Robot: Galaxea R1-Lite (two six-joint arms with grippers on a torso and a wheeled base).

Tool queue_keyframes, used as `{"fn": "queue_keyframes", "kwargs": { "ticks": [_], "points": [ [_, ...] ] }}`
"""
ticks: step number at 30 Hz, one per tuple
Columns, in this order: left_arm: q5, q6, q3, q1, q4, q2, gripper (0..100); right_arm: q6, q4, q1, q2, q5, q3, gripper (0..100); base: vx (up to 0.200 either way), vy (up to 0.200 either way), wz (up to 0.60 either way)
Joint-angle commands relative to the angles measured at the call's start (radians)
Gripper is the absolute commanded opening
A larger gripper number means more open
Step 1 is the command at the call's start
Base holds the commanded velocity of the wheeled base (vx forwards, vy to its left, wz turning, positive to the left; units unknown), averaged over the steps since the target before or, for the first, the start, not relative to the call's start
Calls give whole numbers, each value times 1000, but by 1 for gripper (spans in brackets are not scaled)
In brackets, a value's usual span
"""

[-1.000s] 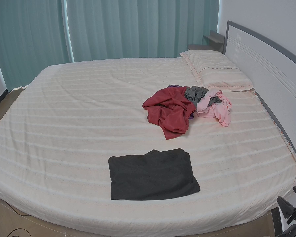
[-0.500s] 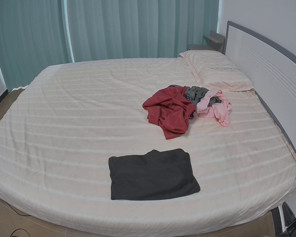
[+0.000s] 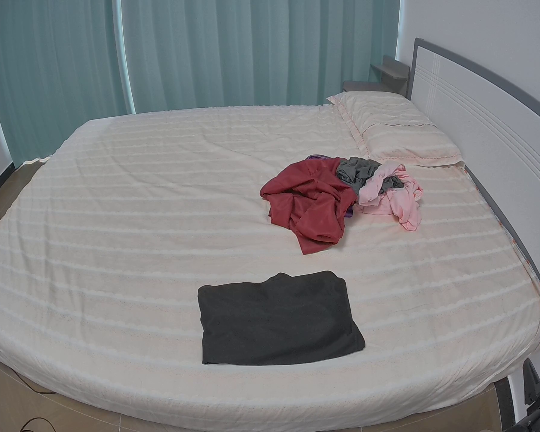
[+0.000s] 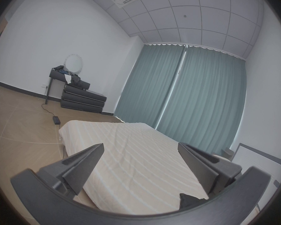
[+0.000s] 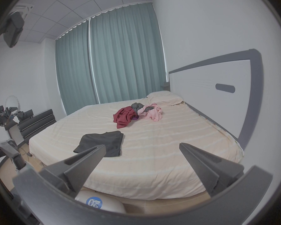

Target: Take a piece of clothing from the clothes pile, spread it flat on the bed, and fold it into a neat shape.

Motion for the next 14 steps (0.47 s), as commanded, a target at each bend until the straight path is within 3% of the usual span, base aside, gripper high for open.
{"fn": "queue_keyframes", "kwargs": {
  "ticks": [1,4,11,12,14],
  "points": [
    [-15,22,115,-1,-41,8,100,-8,-6,-3,-11,-13,5,100,0,0,0],
    [-55,33,203,-1,-159,8,100,5,-6,-3,-11,-2,5,100,0,0,0],
    [-159,33,204,-1,-166,8,100,15,-6,-3,-11,4,5,100,0,0,0],
    [-251,22,204,-1,-166,8,100,14,-6,-3,-11,54,5,100,0,0,0],
    [-282,21,204,-1,-167,8,100,15,-6,-3,-11,94,5,100,0,0,0]
  ]
}}
